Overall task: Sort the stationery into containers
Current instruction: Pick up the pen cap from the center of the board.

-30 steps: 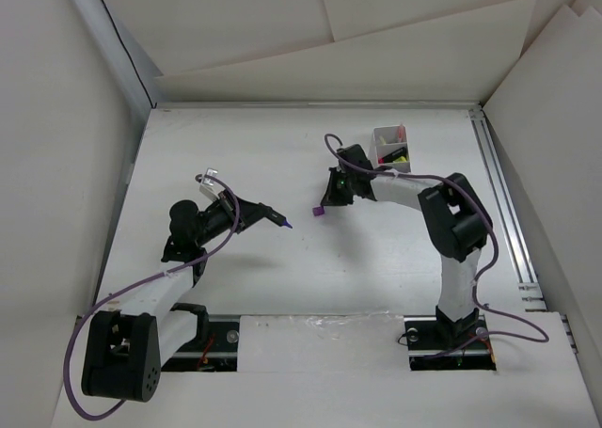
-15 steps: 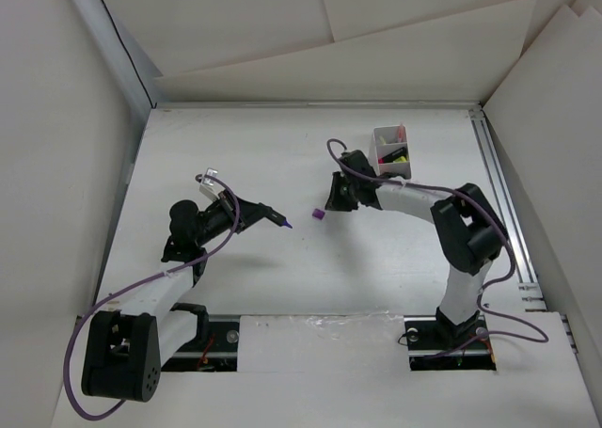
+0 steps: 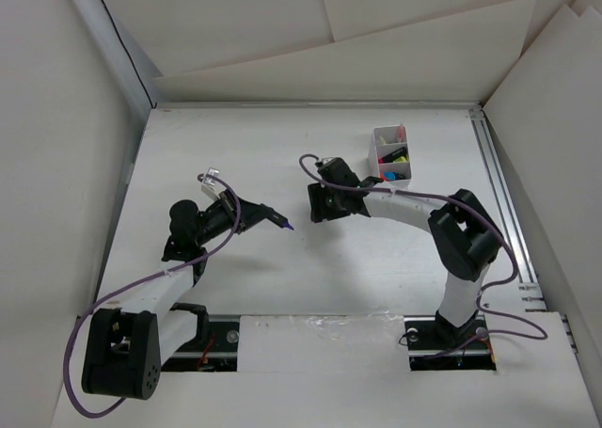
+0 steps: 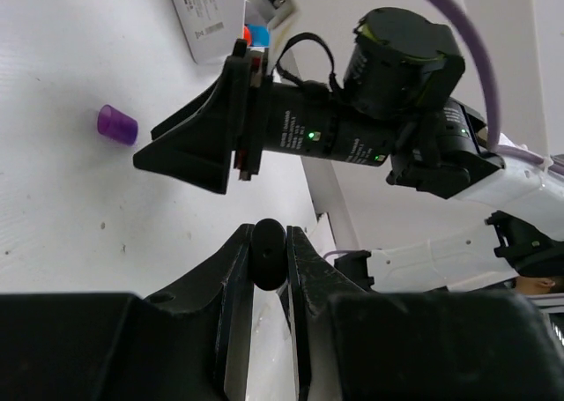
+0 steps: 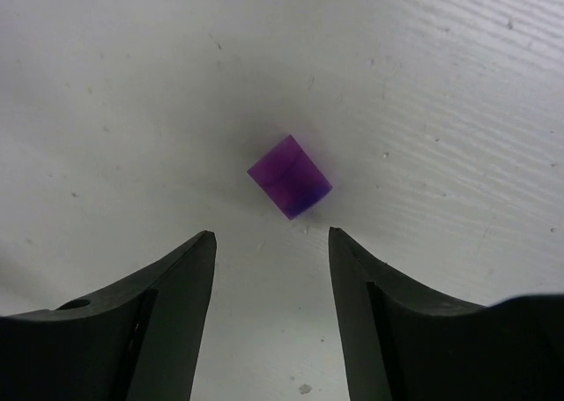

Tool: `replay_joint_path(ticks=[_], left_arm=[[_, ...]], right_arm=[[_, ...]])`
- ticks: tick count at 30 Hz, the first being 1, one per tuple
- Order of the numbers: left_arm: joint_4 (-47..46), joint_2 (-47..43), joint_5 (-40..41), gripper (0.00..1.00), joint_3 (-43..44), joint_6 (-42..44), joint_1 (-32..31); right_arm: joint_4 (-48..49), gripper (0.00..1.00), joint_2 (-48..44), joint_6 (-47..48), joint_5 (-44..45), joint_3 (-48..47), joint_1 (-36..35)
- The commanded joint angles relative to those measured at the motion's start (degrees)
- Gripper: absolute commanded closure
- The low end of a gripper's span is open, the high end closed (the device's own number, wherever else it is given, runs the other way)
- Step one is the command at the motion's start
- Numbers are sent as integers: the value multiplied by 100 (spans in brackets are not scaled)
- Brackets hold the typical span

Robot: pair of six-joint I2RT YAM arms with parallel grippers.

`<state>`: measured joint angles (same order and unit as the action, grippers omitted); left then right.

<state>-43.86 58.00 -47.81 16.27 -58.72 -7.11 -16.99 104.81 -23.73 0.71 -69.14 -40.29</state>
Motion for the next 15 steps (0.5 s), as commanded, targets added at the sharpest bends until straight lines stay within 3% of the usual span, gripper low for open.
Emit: replay_joint_path(ticks=[1,8,15], left_arm=[[-317,-86,-246,100,201,-62,17],[-272,-87,-246,100,254,-61,17],[-80,-148,-193,100,254,1,17]], right_arm=[[-339,40,30,544,114,-345,-75],[-454,38,302,597,614,-539,-75],[-454,38,742,826,238,-829,-75]])
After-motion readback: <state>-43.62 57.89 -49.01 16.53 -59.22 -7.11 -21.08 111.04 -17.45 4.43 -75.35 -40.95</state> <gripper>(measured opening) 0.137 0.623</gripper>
